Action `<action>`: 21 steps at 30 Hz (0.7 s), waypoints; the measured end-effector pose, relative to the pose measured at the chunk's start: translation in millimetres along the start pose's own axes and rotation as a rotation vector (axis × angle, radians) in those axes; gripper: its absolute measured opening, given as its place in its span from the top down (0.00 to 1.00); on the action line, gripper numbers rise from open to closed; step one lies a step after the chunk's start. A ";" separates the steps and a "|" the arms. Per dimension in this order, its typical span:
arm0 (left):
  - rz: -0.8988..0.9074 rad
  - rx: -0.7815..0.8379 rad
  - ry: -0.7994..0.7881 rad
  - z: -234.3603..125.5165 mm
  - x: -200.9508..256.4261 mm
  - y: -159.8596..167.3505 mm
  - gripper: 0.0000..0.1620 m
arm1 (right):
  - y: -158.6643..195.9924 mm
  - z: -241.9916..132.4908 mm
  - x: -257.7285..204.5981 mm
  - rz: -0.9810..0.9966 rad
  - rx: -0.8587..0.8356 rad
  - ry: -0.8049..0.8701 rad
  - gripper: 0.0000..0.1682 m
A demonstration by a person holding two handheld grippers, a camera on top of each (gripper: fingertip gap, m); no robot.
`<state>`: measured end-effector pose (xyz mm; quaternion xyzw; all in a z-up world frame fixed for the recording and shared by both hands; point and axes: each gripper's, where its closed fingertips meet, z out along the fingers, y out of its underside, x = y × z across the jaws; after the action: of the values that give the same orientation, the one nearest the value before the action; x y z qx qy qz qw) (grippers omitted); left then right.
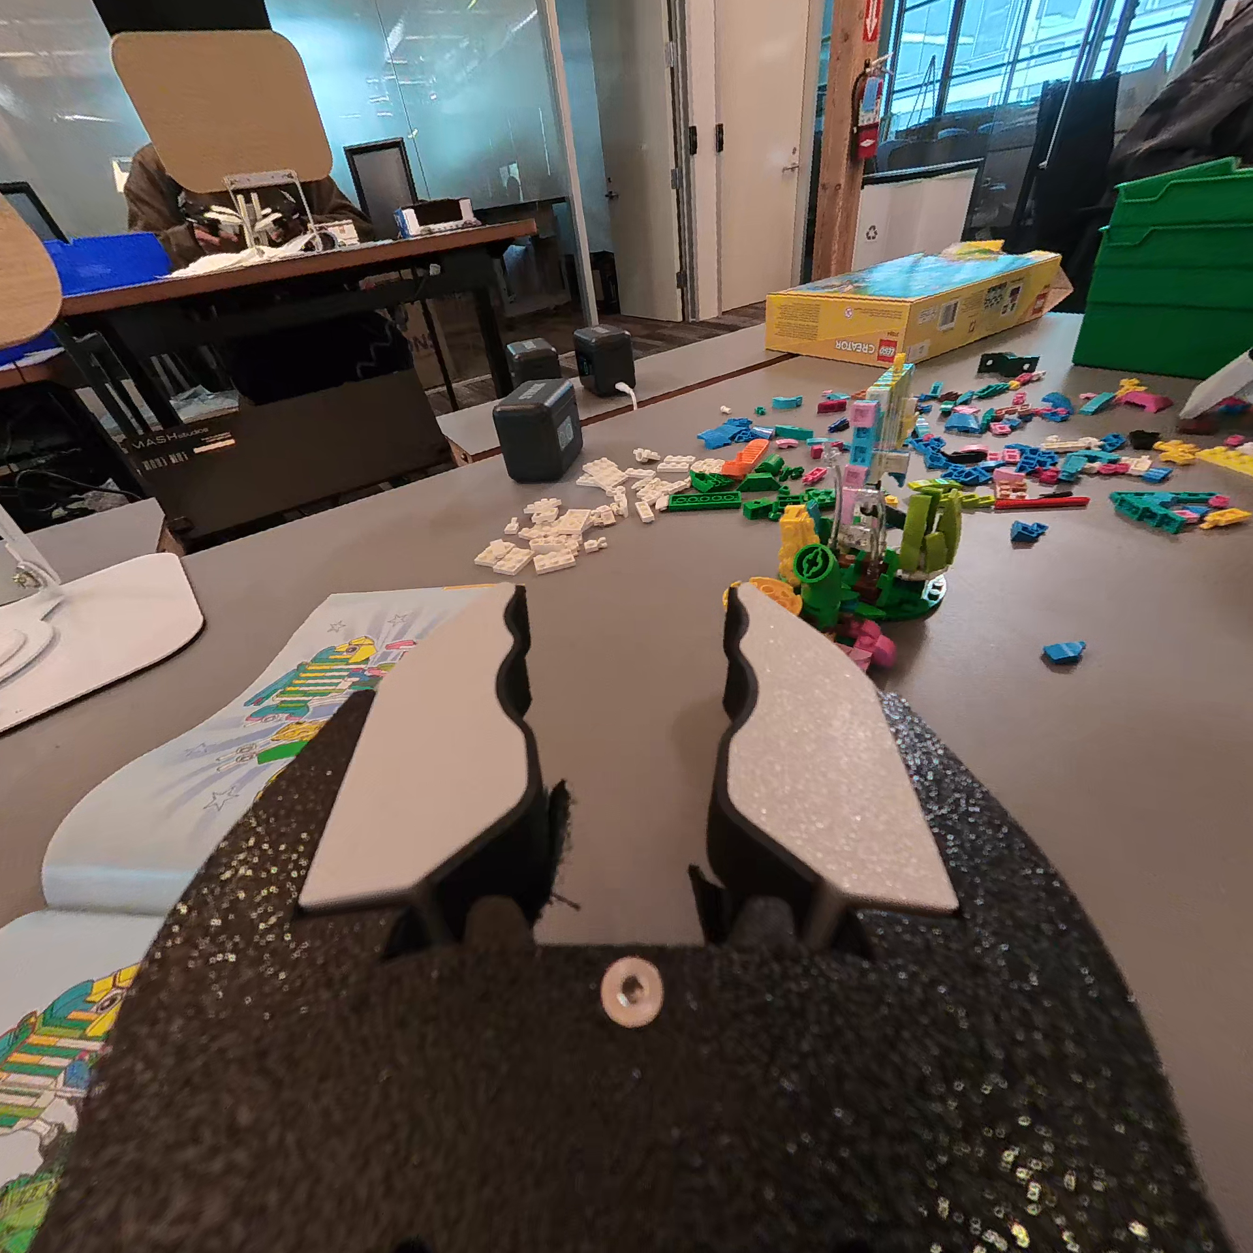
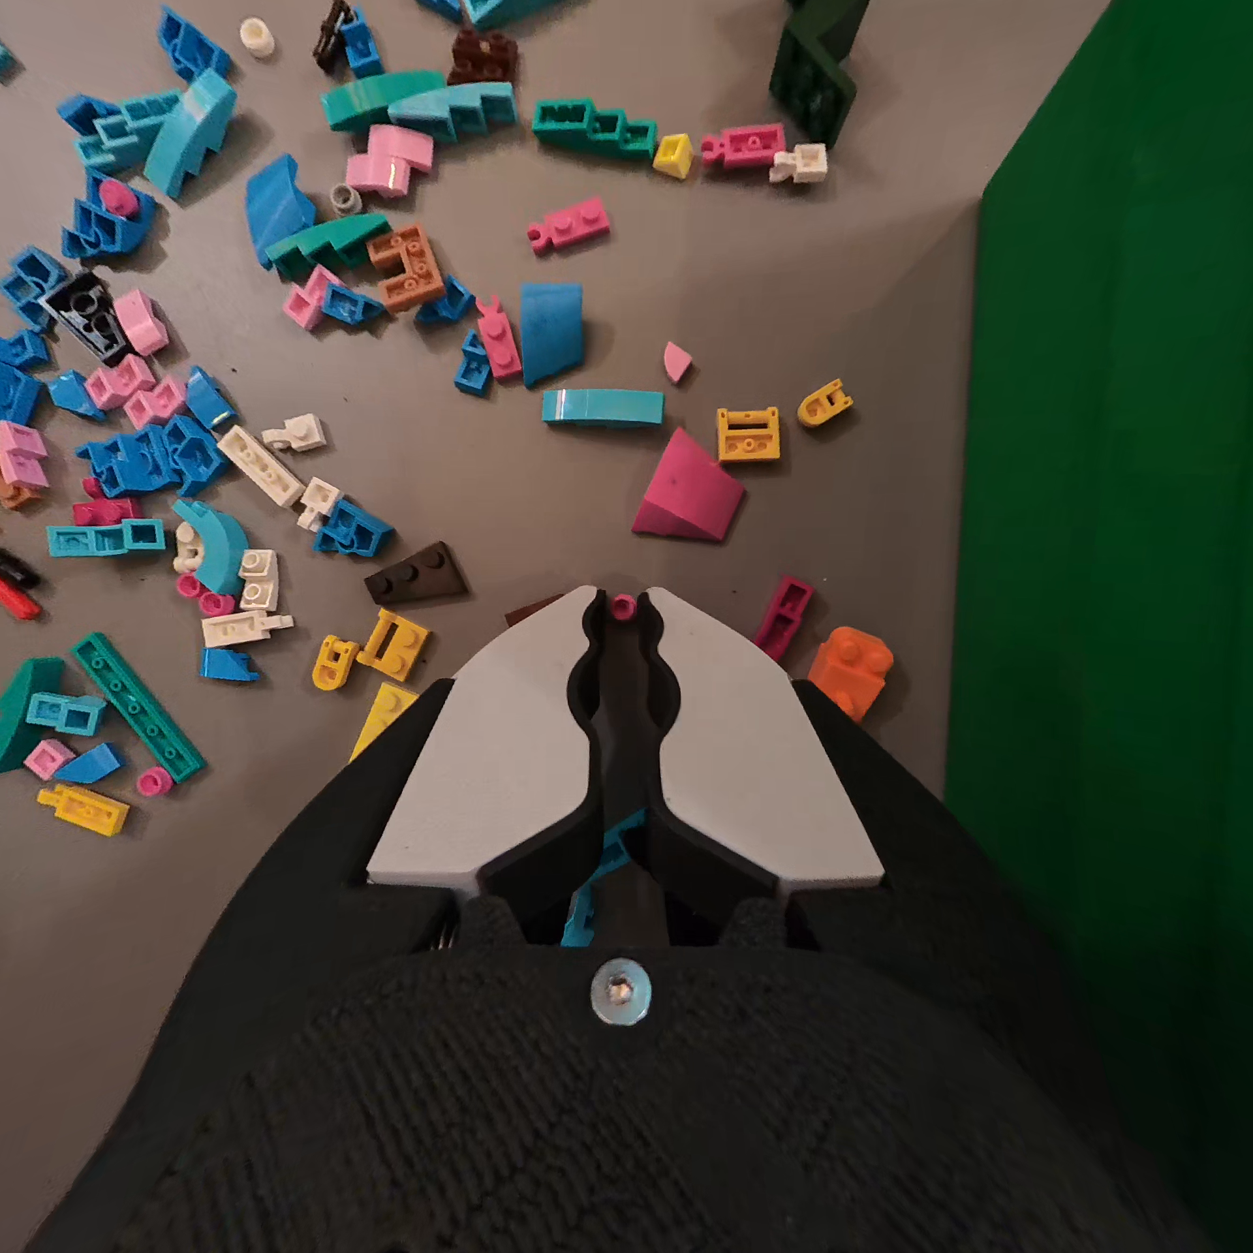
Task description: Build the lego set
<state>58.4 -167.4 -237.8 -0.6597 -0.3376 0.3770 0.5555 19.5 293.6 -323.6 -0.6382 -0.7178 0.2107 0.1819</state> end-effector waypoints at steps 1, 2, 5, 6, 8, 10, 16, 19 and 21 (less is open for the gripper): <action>0.001 0.001 0.001 -0.1 0.2 -0.2 0.66 | -0.4 0.2 -0.3 -0.007 0.001 0.001 0.96; 0.001 0.002 0.003 -0.4 0.4 -0.4 0.67 | -0.6 0.4 -0.5 -0.016 0.002 0.002 0.96; -0.002 0.005 0.005 -0.8 0.3 -0.6 0.67 | -1.7 0.7 -0.6 -0.058 0.014 0.012 0.96; -0.003 0.005 0.006 -0.8 0.2 -0.6 0.67 | -2.0 0.8 -0.6 -0.076 0.021 0.017 0.96; -0.003 0.006 0.006 -1.1 0.2 -0.8 0.68 | -3.6 0.1 -0.3 -0.119 0.049 0.035 0.96; -0.001 0.007 0.005 -1.3 0.2 -0.8 0.68 | -10.8 -4.3 -3.0 -0.182 0.127 0.049 0.96; 0.003 0.006 0.002 -1.3 0.3 -0.7 0.68 | -28.4 -33.1 -35.2 -0.511 0.407 0.058 0.97; -0.002 0.008 0.003 -1.7 0.2 -1.0 0.68 | -30.3 -45.1 -58.5 -0.655 0.531 0.015 0.97; -0.018 0.014 0.010 -2.1 1.0 -1.9 0.68 | -32.0 -57.1 -79.1 -0.779 0.648 -0.015 0.97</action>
<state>60.7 -167.3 -235.9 -0.6546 -0.3379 0.3711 0.5653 32.3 215.9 -257.6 -0.2324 -0.8015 0.3439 0.4304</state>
